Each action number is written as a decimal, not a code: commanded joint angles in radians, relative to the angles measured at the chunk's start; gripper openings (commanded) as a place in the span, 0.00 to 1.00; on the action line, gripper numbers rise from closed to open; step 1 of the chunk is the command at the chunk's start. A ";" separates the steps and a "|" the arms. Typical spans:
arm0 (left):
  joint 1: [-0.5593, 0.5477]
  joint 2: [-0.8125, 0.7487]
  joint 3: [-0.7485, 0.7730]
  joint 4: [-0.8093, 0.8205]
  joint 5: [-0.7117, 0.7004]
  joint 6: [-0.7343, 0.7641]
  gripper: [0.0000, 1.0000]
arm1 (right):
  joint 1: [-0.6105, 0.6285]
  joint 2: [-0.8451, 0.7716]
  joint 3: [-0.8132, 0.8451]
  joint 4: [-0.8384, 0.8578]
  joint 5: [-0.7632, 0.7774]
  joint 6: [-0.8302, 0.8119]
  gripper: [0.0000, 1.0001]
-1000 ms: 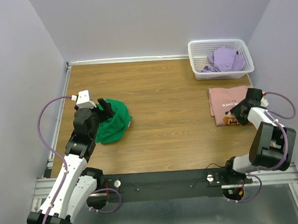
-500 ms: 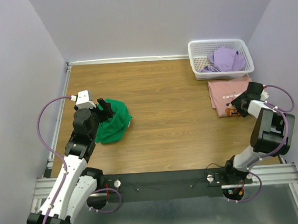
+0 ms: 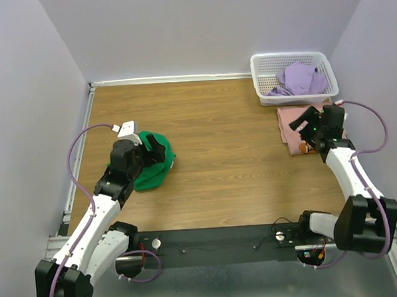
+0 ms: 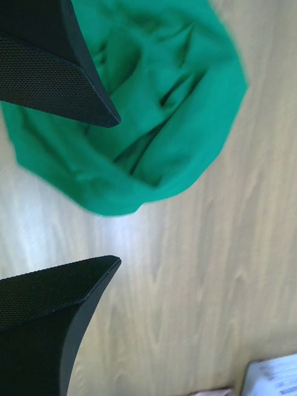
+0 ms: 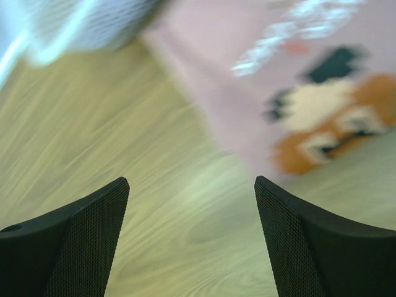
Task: Fold and stack the t-shirts
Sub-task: Move the tshirt to the center of the board, then flatten the tshirt out
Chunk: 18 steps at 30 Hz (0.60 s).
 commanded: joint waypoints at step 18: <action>-0.205 0.597 0.316 -0.151 -0.518 -0.100 0.93 | 0.448 -0.019 -0.087 0.093 -0.263 -0.043 0.90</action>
